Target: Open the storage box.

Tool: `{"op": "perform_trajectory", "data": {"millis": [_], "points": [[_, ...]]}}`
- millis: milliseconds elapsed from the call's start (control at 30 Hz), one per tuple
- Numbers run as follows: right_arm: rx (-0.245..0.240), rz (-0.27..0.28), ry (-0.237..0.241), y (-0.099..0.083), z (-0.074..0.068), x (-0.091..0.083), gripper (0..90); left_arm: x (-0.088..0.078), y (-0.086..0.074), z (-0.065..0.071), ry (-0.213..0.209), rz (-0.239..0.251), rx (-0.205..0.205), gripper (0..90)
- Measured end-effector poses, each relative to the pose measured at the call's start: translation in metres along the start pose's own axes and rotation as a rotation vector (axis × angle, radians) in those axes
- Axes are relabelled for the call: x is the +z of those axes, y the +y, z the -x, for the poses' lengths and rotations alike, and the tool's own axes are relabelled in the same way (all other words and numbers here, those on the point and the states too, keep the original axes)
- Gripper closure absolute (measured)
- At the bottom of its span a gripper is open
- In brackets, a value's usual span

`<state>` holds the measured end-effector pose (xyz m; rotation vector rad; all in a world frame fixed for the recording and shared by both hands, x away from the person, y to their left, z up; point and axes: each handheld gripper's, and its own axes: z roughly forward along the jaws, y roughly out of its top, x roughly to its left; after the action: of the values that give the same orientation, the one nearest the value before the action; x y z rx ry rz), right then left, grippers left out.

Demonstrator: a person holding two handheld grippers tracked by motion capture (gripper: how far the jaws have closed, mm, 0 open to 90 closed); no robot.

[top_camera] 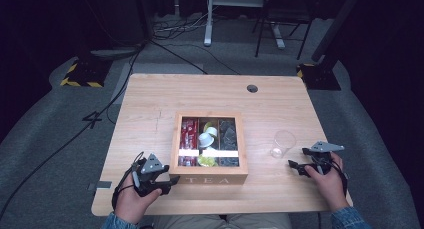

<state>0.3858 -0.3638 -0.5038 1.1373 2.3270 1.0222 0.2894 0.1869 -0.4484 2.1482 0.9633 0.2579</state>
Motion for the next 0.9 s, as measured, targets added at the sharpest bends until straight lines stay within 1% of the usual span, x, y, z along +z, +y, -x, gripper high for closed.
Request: {"op": "perform_trajectory", "data": {"millis": [100, 133, 200, 367, 467, 500, 567, 600, 633, 667, 700, 733, 767, 900], "points": [[0.000, 0.000, 0.000, 0.000, 0.000, 0.000, 15.5, -0.002, 0.001, 0.000, -0.001, -0.008, 0.006, 49.2], [0.000, 0.000, 0.000, 0.000, 0.000, 0.000, 15.5, -0.003, 0.001, 0.000, 0.002, 0.001, 0.002, 49.6], [0.000, 0.000, 0.000, 0.000, 0.000, 0.000, 15.5, -0.004, 0.002, 0.000, 0.008, -0.001, 0.012, 51.8], [0.000, 0.000, 0.000, 0.000, 0.000, 0.000, 15.4, -0.005, 0.002, -0.001, 0.003, 0.000, 0.009, 52.2], [0.001, -0.001, -0.002, 0.000, 0.000, 0.000, 15.5, -0.006, 0.003, 0.000, 0.013, -0.008, 0.025, 54.5], [0.001, -0.001, -0.002, 0.000, 0.000, 0.000, 15.5, -0.007, 0.003, 0.001, 0.017, -0.007, 0.036, 54.5], [0.003, 0.000, -0.004, 0.000, -0.001, 0.000, 16.1, -0.008, 0.004, 0.002, 0.015, 0.001, 0.045, 56.5], [-0.004, 0.003, 0.010, 0.000, -0.002, -0.001, 17.8, -0.009, 0.005, 0.001, 0.010, 0.006, 0.047, 58.6], [-0.004, 0.003, 0.010, 0.000, -0.002, -0.001, 17.8, -0.010, 0.005, 0.001, 0.007, 0.009, 0.050, 58.6], [0.000, 0.009, 0.022, 0.000, -0.003, -0.001, 19.9, -0.010, 0.005, 0.001, 0.007, 0.009, 0.053, 58.9], [0.015, 0.021, 0.039, 0.000, -0.003, -0.001, 21.9, -0.010, 0.005, 0.002, 0.012, 0.009, 0.056, 59.2], [0.026, 0.029, 0.052, 0.001, -0.003, -0.002, 21.7, -0.010, 0.005, 0.002, 0.017, 0.004, 0.068, 59.9], [0.030, 0.038, 0.061, 0.002, -0.004, -0.004, 21.1, -0.011, 0.005, 0.002, 0.020, 0.004, 0.068, 60.5], [0.014, 0.072, 0.071, 0.010, -0.008, -0.014, 21.6, -0.013, 0.005, 0.001, 0.009, 0.012, 0.065, 64.3]]}}
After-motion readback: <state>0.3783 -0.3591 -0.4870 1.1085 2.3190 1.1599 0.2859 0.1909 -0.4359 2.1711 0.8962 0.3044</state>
